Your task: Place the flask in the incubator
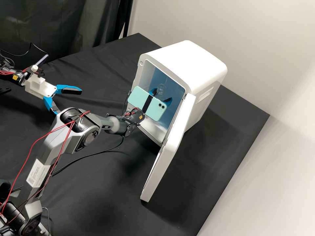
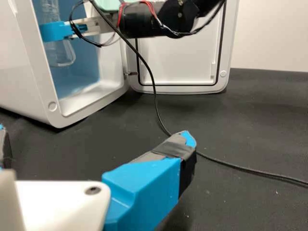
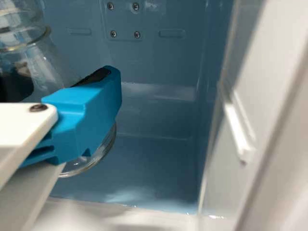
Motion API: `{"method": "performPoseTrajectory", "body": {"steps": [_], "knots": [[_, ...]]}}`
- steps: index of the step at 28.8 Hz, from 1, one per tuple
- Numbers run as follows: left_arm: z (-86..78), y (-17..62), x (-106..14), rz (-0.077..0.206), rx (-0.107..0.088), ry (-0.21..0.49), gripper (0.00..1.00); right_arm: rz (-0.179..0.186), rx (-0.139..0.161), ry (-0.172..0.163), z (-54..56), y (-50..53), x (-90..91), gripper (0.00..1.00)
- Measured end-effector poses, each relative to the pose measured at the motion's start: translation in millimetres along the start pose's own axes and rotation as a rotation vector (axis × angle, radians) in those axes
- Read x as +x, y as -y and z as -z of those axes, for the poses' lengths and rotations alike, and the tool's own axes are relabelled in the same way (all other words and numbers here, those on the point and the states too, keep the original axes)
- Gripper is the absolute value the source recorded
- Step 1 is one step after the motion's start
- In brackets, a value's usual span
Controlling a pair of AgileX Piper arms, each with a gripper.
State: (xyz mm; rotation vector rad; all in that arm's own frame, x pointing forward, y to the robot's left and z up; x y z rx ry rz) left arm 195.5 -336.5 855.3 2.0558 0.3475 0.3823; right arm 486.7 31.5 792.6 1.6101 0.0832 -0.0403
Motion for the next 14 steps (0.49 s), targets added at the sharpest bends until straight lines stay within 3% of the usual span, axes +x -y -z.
{"method": "performPoseTrajectory", "body": {"steps": [5, 14], "knots": [[0.0, 0.0, 0.0, 0.0, 0.0, 0.0, 1.0, 0.004, 0.005, 0.018, 1.3, -1.4, 6.9, 0.0], [0.7, 2.7, 1.0, 0.012, -0.003, -0.002, 1.0, -0.038, 0.019, 0.008, 4.2, -14.6, 13.6, 0.0]]}}
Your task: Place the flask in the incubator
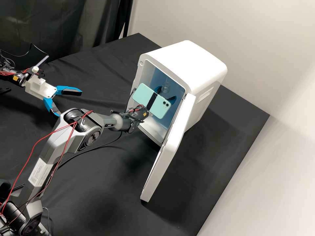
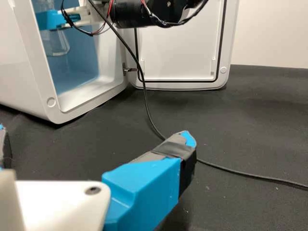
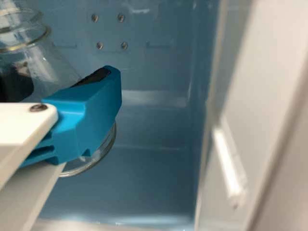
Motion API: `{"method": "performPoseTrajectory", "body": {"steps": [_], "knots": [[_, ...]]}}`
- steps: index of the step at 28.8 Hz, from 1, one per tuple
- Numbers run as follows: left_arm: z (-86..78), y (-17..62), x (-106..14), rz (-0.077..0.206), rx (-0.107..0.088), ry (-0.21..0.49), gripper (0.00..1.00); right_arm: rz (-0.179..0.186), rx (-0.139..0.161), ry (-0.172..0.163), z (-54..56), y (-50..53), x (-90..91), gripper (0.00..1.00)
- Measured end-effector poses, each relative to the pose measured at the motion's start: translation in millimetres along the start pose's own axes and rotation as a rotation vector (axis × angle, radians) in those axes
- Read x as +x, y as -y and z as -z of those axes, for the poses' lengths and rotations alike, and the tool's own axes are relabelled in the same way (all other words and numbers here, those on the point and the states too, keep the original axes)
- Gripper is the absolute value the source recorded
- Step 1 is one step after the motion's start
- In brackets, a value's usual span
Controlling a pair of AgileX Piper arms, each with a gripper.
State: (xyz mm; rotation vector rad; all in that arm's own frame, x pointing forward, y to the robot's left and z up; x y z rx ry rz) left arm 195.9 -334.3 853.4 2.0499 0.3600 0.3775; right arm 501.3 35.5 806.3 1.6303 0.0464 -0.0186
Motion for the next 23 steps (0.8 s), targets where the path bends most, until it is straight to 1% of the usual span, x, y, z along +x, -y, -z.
{"method": "performPoseTrajectory", "body": {"steps": [2, 8, 10, 13, 17, 23], "knots": [[0.1, 0.5, 0.2, 0.002, 0.0, 0.0, 1.0, -0.012, 0.0, -0.003, 0.2, -4.8, 1.3, 0.0], [0.1, 0.5, 0.2, 0.002, 0.0, 0.0, 1.0, -0.025, 0.007, -0.008, 2.6, -11.4, 4.0, 0.0], [0.1, 0.5, 0.2, 0.002, 0.0, 0.0, 1.0, -0.03, 0.007, -0.013, 4.0, -12.8, 5.2, 0.0], [0.1, 0.5, 0.2, 0.002, 0.0, 0.0, 1.0, -0.044, 0.009, -0.026, 7.8, -17.8, 8.1, 0.0], [0.1, 0.5, 0.2, 0.002, 0.0, 0.0, 1.0, -0.053, 0.009, -0.036, 8.1, -18.4, 13.5, 0.0], [0.1, 0.5, 0.2, 0.002, 0.0, 0.0, 1.0, -0.024, 0.009, 0.0, 1.6, -13.2, 21.9, 0.0]]}}
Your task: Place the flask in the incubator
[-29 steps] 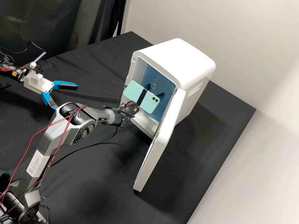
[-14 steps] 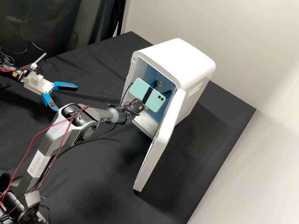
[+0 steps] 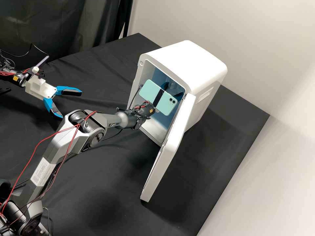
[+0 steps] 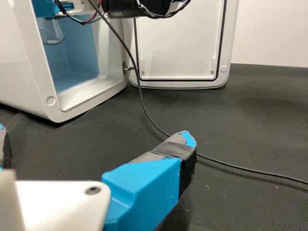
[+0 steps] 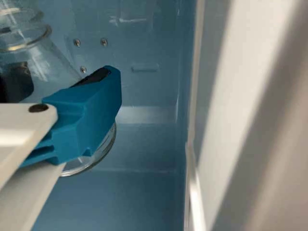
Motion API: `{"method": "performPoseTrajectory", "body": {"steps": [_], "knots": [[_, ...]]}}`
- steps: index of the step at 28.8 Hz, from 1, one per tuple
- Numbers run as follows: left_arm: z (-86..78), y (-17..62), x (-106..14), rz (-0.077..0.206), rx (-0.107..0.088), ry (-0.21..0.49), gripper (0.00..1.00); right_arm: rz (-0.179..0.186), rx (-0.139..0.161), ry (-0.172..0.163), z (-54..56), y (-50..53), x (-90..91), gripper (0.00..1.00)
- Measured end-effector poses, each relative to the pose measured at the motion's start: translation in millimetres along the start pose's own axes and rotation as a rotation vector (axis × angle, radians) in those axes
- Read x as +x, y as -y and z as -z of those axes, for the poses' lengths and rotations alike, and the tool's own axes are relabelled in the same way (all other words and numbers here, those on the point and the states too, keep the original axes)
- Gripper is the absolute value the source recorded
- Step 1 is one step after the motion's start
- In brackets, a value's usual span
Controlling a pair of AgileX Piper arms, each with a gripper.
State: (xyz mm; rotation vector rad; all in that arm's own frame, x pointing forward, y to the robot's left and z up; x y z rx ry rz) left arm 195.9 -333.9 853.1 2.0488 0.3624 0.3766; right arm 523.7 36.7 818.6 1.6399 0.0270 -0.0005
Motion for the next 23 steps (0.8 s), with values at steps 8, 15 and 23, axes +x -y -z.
{"method": "performPoseTrajectory", "body": {"steps": [8, 15, 23], "knots": [[0.0, 0.0, 0.0, 0.0, 0.0, 0.0, 1.0, 0.01, 0.023, 0.028, -1.6, 2.2, 3.9, 0.0], [0.3, 1.3, 0.5, 0.006, -0.001, -0.001, 1.0, 0.01, 0.029, 0.027, -0.4, 3.5, 4.0, 0.0], [0.6, 2.3, 0.8, 0.011, -0.002, -0.002, 1.0, 0.011, 0.029, 0.027, -0.2, 3.9, 4.0, 0.0]]}}
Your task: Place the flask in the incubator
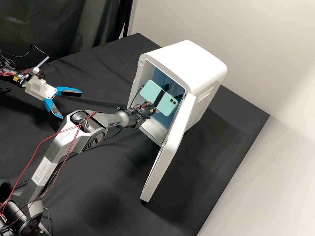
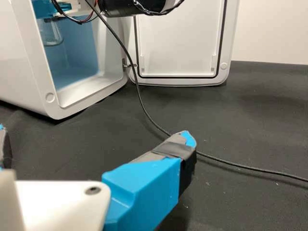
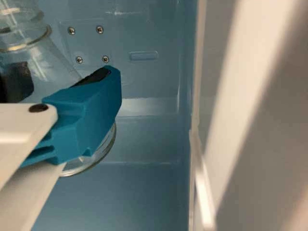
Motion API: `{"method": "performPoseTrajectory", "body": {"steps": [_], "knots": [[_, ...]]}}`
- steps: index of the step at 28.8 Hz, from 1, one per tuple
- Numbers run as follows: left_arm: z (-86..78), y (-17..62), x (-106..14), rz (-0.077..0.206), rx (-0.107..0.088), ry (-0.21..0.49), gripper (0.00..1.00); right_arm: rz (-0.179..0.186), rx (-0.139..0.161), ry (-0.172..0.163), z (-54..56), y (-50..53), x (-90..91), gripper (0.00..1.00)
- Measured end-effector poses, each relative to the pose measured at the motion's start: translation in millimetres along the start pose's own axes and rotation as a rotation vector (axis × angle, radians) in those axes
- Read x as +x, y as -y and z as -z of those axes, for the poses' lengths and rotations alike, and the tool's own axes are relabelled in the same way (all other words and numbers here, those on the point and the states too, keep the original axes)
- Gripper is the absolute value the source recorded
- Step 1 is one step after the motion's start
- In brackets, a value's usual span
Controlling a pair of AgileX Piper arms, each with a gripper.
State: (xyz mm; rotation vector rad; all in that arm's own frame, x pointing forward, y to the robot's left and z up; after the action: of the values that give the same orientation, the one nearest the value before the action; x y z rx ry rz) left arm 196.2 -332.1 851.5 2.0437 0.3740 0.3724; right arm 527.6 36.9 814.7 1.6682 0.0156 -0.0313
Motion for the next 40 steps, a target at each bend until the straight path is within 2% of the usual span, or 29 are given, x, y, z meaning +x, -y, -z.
{"method": "performPoseTrajectory", "body": {"steps": [4, 9, 11, 13, 20, 25, 34, 36, 40], "knots": [[0.0, 0.0, 0.0, 0.0, 0.0, 0.0, 1.0, 0.005, 0.0, -0.004, 2.2, 2.7, 0.0, 0.0], [0.0, 0.0, 0.0, 0.0, 0.0, 0.0, 1.0, 0.024, -0.001, -0.006, 2.7, 13.0, 0.4, 0.0], [0.0, 0.0, 0.0, 0.0, 0.0, 0.0, 1.0, 0.034, -0.001, -0.001, 0.3, 17.9, 1.3, 0.0], [0.0, 0.0, 0.0, 0.0, 0.0, 0.0, 1.0, 0.051, -0.001, 0.017, -7.5, 25.9, 1.4, 0.0], [0.0, -0.7, 0.6, -0.003, 0.001, 0.001, 1.0, 0.082, -0.002, 0.048, -18.9, 38.0, 1.9, 0.0], [0.0, -0.5, 0.4, -0.002, 0.0, 0.0, 1.0, 0.091, -0.003, 0.053, -20.5, 41.7, 1.3, 0.0], [0.0, -0.5, 0.4, -0.002, 0.0, 0.0, 1.0, 0.12, 0.001, 0.084, -33.7, 54.7, 0.2, 0.0], [0.0, -0.5, 0.4, -0.002, 0.0, 0.0, 1.0, 0.133, 0.007, 0.094, -37.1, 60.2, -0.8, 0.0], [0.0, -0.5, 0.4, -0.002, 0.0, 0.0, 1.0, 0.134, 0.006, 0.085, -36.4, 64.3, -2.1, 0.0]]}}
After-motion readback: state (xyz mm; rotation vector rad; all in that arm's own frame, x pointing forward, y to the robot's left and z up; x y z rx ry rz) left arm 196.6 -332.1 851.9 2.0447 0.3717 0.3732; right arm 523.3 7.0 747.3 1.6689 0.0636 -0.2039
